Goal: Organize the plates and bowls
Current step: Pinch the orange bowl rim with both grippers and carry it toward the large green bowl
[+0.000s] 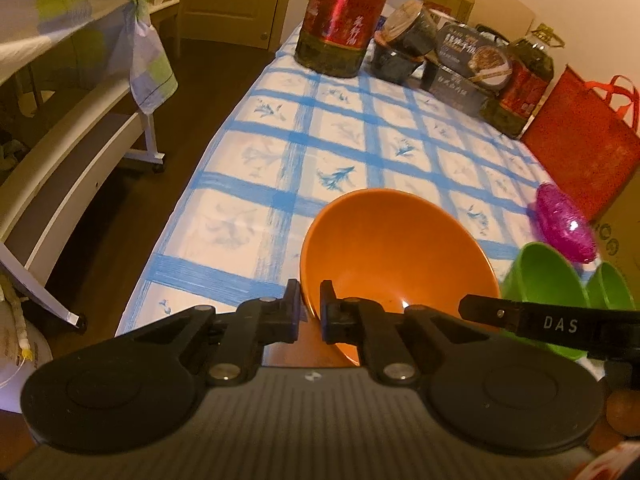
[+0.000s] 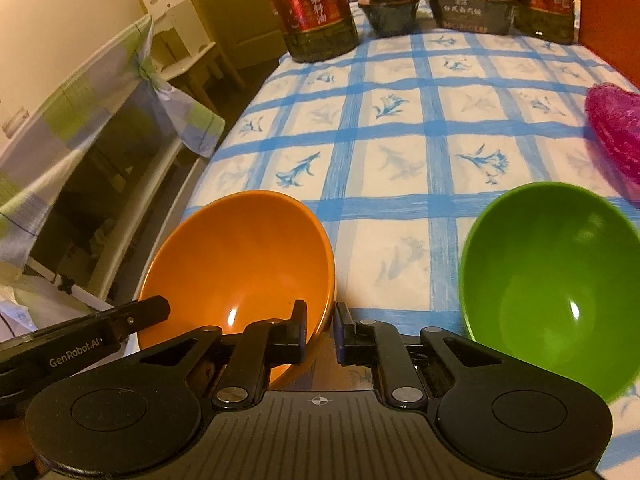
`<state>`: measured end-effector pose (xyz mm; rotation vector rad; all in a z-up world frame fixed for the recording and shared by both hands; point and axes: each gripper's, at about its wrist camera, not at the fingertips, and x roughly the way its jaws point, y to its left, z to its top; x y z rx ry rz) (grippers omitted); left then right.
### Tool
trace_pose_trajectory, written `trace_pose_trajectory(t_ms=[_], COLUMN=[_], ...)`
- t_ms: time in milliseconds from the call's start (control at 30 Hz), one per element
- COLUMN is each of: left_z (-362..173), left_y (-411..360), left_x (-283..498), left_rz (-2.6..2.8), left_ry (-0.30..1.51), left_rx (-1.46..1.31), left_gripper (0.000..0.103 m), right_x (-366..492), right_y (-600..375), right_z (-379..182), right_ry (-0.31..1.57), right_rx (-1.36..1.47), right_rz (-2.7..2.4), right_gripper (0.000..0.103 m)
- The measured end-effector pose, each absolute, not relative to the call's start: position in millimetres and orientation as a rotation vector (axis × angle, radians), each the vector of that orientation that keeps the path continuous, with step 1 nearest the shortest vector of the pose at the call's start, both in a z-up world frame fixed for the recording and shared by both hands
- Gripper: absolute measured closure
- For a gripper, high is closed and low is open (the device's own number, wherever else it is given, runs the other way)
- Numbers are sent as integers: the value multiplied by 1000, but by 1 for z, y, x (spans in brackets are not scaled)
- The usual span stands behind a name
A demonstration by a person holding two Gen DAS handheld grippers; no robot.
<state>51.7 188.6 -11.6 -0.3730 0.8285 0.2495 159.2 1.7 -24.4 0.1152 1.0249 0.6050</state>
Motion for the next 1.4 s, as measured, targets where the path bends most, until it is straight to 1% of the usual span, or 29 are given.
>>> trace_pose_trajectory(t_ms=[300, 567, 967, 1400], left_z=[37, 53, 38, 4], left_y=[152, 99, 37, 26], left_x=[55, 74, 114, 140], left_rz=[180, 74, -28, -48], left_ry=[757, 735, 780, 857], left_rx=[-342, -308, -255, -245], left_gripper=[95, 95, 95, 95], right_x=[146, 145, 162, 181], right_y=[-41, -100, -168, -183], right_z=[27, 48, 35, 3], right_ry=[944, 903, 908, 969], right_rx=[152, 189, 233, 241], right_rz=[554, 470, 359, 317], right_gripper=[90, 90, 90, 90])
